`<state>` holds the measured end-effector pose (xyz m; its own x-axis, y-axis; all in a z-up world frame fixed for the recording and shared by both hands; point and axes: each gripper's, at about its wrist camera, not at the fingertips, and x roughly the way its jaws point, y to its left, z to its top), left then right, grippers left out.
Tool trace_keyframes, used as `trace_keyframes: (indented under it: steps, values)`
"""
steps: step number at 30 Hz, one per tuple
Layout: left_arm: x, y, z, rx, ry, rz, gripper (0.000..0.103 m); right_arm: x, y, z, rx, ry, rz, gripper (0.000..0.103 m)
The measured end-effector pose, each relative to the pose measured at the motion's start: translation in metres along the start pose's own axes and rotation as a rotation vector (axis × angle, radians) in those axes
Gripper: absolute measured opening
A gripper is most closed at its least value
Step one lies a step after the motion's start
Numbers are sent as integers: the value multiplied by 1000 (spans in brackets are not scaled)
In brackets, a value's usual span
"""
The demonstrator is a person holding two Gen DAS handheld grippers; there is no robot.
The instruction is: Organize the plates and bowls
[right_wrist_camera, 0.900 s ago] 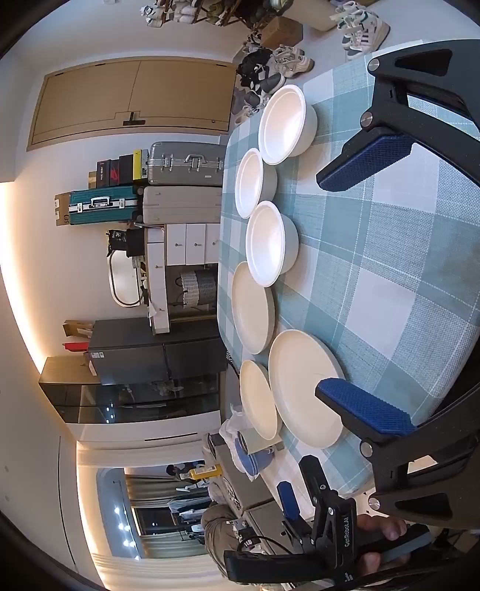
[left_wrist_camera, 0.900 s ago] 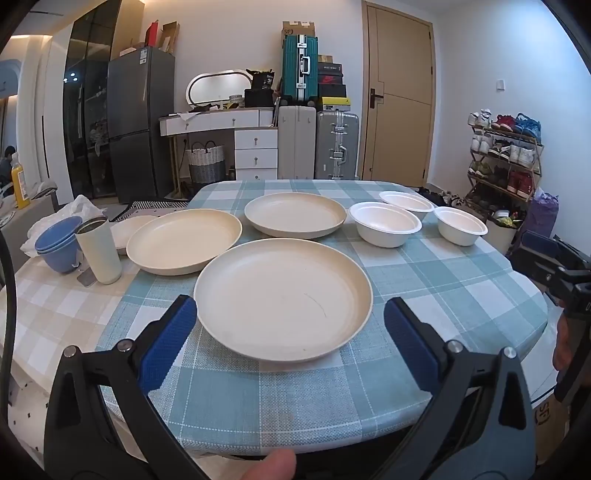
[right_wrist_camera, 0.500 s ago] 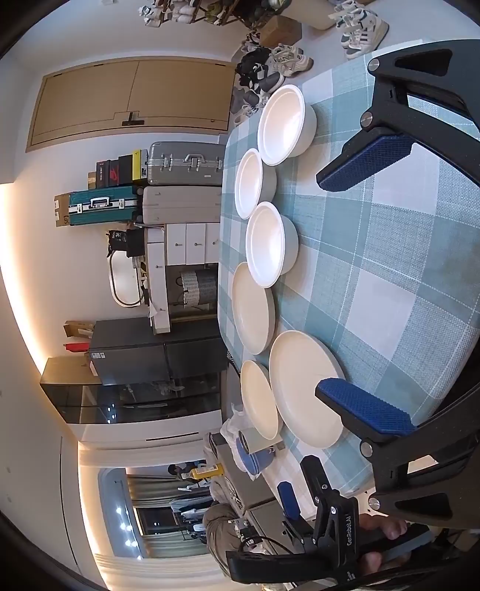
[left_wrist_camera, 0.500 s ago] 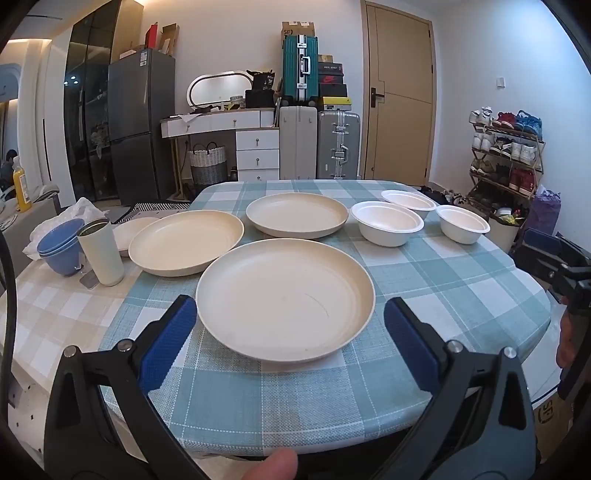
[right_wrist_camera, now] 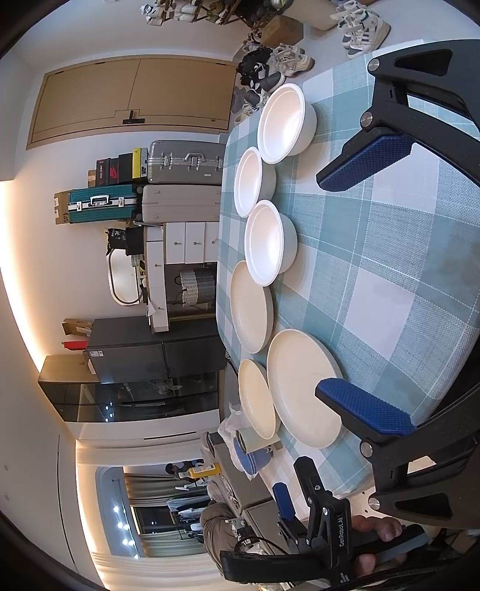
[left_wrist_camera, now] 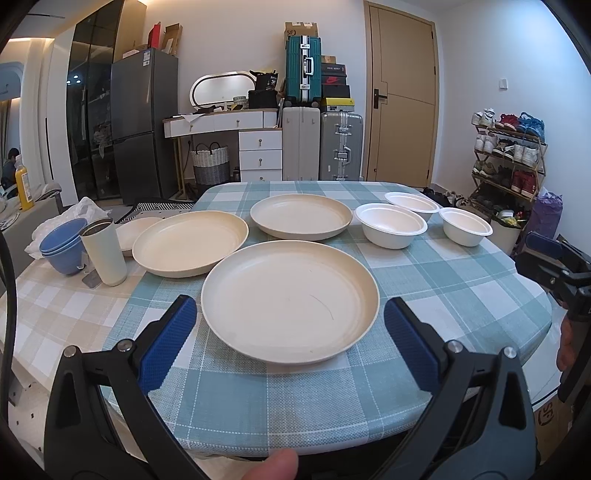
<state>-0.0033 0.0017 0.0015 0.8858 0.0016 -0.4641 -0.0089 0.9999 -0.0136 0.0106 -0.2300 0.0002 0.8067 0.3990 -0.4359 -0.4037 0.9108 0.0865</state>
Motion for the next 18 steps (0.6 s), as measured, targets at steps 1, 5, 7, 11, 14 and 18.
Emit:
trace_keyframes:
  steps: [1, 5, 7, 11, 14, 18]
  values:
    - [0, 0, 0, -1, 1, 0, 101, 0, 0, 0, -1, -2, -1, 103]
    - [0, 1, 0, 0, 1, -1, 101, -1, 0, 0, 2, -1, -1, 103]
    - [0, 0, 0, 0, 2, 1, 101, 0, 0, 0, 1, 0, -1, 103]
    - [0, 2, 1, -3, 3, -5, 101, 0, 0, 0, 2, -2, 0, 103]
    - [1, 1, 1, -2, 4, -1, 101, 0, 0, 0, 3, 1, -4, 103]
    - [0, 2, 2, 0, 2, 0, 101, 0, 1, 0, 2, 1, -4, 103]
